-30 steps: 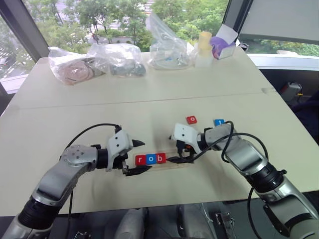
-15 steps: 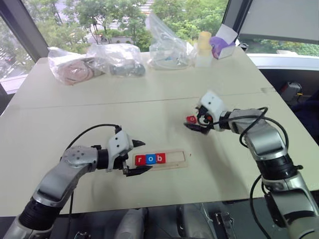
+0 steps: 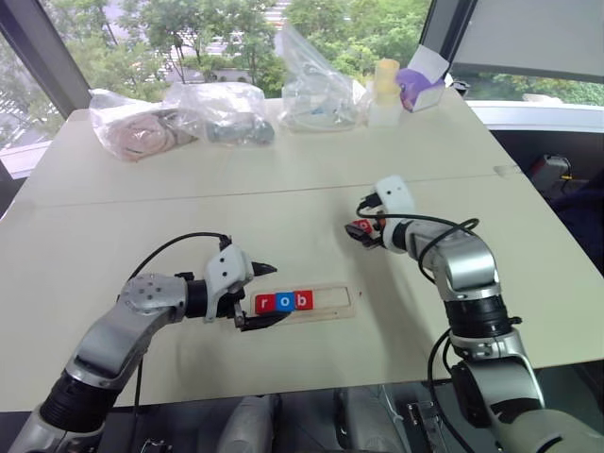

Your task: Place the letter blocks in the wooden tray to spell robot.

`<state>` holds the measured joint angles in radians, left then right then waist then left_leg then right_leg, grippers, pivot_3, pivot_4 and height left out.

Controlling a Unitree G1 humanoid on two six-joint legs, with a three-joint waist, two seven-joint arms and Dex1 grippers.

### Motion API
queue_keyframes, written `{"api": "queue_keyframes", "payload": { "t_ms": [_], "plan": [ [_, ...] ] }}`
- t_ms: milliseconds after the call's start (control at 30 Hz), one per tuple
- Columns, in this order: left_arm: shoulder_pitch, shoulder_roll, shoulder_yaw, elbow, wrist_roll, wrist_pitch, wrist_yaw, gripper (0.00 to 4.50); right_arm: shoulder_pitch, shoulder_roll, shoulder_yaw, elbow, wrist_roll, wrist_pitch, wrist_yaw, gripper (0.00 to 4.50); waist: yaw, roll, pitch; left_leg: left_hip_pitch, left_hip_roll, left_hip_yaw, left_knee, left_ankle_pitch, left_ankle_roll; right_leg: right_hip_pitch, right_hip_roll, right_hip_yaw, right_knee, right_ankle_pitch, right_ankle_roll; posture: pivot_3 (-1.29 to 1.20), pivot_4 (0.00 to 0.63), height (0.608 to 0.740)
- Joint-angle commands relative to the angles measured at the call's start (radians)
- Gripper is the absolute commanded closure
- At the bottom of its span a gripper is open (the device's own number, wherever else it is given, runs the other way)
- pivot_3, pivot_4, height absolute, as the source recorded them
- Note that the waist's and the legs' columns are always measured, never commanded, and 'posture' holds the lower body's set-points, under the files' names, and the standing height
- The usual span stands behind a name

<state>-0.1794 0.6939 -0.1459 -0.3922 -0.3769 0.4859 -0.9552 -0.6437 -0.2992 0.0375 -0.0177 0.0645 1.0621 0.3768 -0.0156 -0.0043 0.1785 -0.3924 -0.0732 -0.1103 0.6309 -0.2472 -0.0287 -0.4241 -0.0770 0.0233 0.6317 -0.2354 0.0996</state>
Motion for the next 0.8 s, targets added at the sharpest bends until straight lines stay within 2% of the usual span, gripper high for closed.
{"api": "queue_keyframes", "payload": {
  "t_ms": [33, 600, 633, 667, 800],
  "plan": [
    [-0.015, -0.002, 0.001, -0.011, 0.006, -0.015, 0.001, 0.0, -0.007, 0.021, -0.011, -0.036, 0.01, 0.0, -0.032, 0.05, 0.0, 0.0, 0.0, 0.0, 0.0, 0.0, 0.0, 0.0, 0.0, 0.0, 0.0, 0.0, 0.0, 0.0, 0.0, 0.0, 0.15, 0.74],
    [-0.016, -0.018, -0.001, -0.019, 0.018, -0.011, 0.01, 0.0, 0.005, 0.091, -0.028, 0.014, 0.026, 0.042, -0.118, 0.05, -0.004, 0.0, 0.0, 0.0, 0.0, 0.0, 0.0, 0.0, 0.0, 0.0, 0.001, 0.0, 0.0, 0.0, 0.0, 0.0, 0.15, 0.74],
    [-0.016, -0.019, -0.001, -0.02, 0.019, -0.01, 0.01, 0.0, 0.003, 0.099, -0.034, 0.026, 0.027, 0.04, -0.124, 0.58, -0.004, 0.0, 0.0, 0.0, 0.0, 0.0, 0.0, 0.0, 0.0, 0.0, 0.001, 0.0, 0.0, 0.0, 0.0, 0.0, 0.15, 0.74],
    [-0.016, -0.02, 0.0, -0.02, 0.019, -0.01, 0.011, 0.0, 0.002, 0.104, -0.038, 0.041, 0.024, 0.032, -0.133, 0.92, -0.004, 0.0, 0.0, 0.0, 0.0, 0.0, 0.0, 0.0, 0.0, 0.0, 0.001, 0.0, 0.0, 0.0, 0.0, 0.0, 0.15, 0.74],
    [-0.014, -0.022, 0.0, -0.024, 0.021, -0.01, 0.015, 0.0, -0.003, 0.112, -0.042, 0.068, 0.017, 0.015, -0.158, 2.95, -0.006, 0.0, -0.001, 0.001, 0.0, 0.0, 0.0, 0.0, 0.0, 0.0, 0.001, 0.0, 0.0, 0.0, 0.0, 0.0, 0.15, 0.74]
  ]
}}
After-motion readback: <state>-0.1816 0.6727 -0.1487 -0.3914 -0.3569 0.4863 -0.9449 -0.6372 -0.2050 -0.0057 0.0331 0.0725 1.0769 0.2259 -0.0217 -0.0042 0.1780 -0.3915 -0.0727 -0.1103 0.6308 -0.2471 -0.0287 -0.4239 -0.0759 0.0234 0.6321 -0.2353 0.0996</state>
